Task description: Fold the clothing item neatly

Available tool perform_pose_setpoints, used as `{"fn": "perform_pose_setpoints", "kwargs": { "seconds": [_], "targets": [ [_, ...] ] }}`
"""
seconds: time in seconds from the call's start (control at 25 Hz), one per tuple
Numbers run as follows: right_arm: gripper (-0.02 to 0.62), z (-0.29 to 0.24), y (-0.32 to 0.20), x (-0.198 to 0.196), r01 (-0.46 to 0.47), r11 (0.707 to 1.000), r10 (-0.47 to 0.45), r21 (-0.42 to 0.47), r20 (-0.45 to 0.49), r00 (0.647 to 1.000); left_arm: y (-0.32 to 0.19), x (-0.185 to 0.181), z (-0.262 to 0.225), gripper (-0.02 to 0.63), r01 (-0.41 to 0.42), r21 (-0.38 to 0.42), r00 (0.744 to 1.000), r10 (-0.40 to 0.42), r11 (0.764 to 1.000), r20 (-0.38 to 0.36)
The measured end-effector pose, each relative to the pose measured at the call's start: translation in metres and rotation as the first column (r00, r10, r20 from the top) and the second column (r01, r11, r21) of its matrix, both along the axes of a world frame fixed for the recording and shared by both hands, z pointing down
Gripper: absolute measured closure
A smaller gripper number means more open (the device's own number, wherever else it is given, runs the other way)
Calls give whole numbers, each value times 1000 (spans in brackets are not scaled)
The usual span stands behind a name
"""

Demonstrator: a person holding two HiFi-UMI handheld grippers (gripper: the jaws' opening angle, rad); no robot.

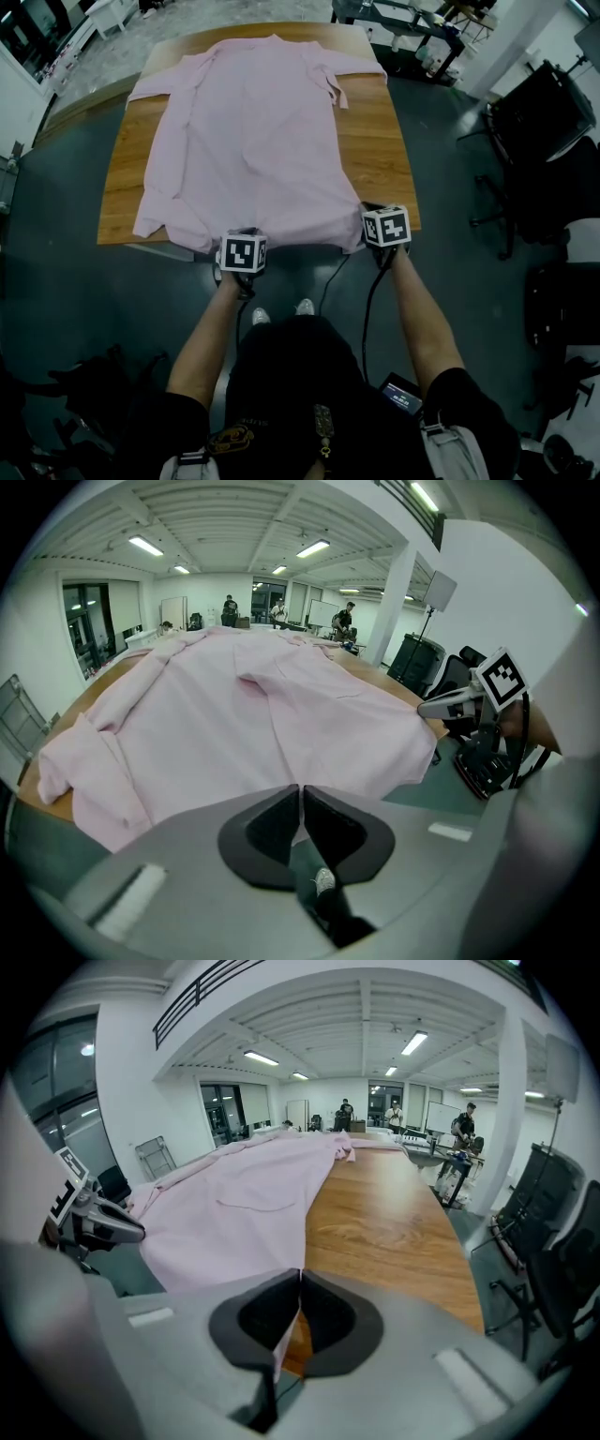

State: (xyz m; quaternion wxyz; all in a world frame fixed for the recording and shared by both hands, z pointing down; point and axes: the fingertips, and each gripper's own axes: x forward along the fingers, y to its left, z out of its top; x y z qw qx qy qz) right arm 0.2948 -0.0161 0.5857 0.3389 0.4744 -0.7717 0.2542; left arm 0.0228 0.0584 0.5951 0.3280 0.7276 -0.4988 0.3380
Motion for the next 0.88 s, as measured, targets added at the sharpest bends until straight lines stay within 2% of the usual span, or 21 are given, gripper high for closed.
{"fn": "perform_pose_setpoints", "kwargs": {
  "seconds": [0.32, 0.52, 0.72, 0.88],
  "targets": [
    [529, -11, 14, -38, 111, 993, -113, 46, 44, 993, 9, -3, -4, 583, 3, 4, 1000, -3, 1000, -10],
    [525, -10, 24, -70, 195, 980, -197, 37, 48, 979, 16, -5, -9, 588, 6, 12, 1000, -6, 1000, -8],
    [525, -5, 29, -81, 206, 978, -207, 19, 49, 977, 26, -20, -14, 589, 32, 19, 999, -32, 999, -5],
    [525, 0, 35, -85, 211, 978, -210, -3, 51, 976, 34, -35, 1, 589, 56, -7, 998, -56, 998, 8]
  ]
}}
